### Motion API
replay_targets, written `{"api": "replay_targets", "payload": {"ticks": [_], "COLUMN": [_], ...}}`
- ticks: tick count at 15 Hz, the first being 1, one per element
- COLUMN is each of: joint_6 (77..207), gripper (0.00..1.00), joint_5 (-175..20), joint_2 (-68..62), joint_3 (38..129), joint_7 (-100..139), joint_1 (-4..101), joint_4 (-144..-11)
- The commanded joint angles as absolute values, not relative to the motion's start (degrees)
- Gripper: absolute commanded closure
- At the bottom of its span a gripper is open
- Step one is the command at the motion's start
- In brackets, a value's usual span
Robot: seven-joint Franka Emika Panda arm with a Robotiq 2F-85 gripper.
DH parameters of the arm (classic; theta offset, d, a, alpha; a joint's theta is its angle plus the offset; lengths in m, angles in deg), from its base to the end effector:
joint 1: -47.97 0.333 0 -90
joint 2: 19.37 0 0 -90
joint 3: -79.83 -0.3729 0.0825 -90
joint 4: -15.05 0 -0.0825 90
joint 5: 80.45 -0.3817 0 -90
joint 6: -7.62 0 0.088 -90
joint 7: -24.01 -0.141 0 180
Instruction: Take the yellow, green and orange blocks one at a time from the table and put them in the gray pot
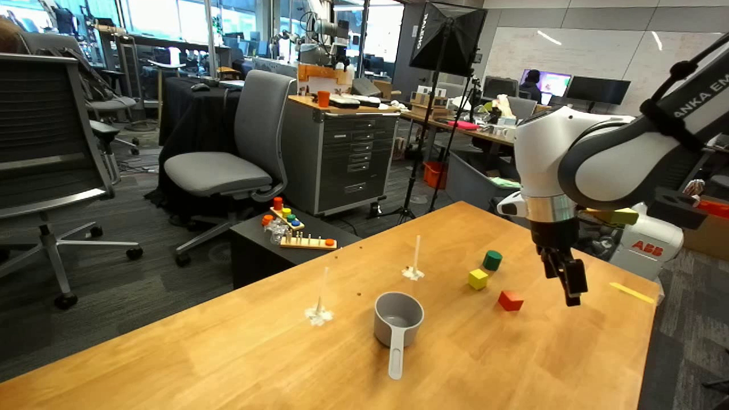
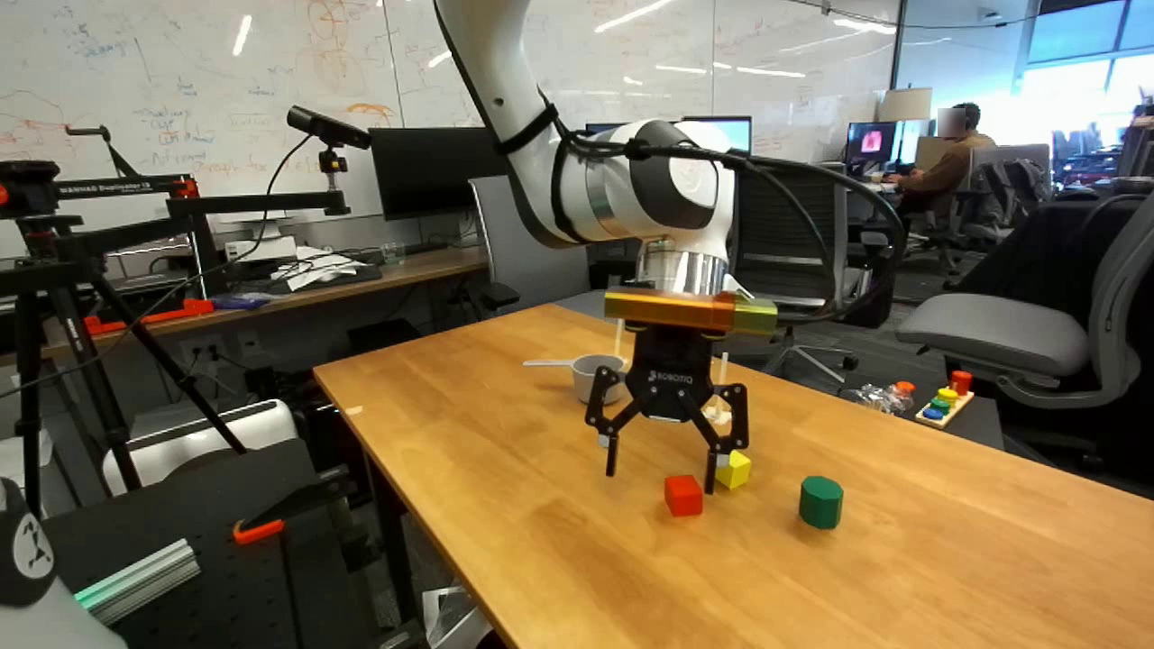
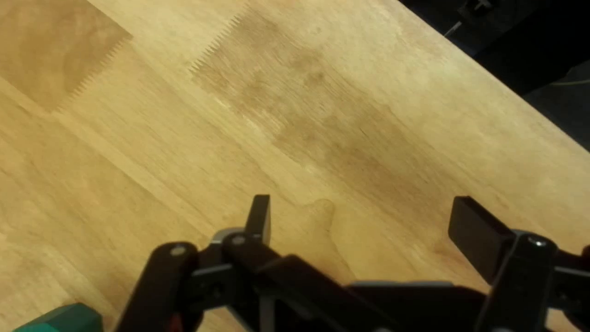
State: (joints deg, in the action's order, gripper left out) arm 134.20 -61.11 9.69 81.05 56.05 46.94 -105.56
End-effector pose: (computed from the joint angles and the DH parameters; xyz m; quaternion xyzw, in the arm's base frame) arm 0.5447 -0.0418 0.1689 0.9004 0.3692 -0.2236 0.0539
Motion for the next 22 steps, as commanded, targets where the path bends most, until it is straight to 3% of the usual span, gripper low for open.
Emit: {"api": "replay_targets", "payload": {"ticks": [1, 10, 22], "joint_6": [128.7, 117.7, 123.7], "gripper": [0.0, 0.0, 0.0], "joint_5": [-60.1, -60.2, -61.3], "joint_2": [10.3, 9.6, 9.4], "joint_3": [79.0, 76.8, 75.7], "joint_7": [61.9, 76.7, 77.0], "joint_1": [45.8, 46.4, 47.2], "joint_4": [-102.7, -99.9, -92.1]}}
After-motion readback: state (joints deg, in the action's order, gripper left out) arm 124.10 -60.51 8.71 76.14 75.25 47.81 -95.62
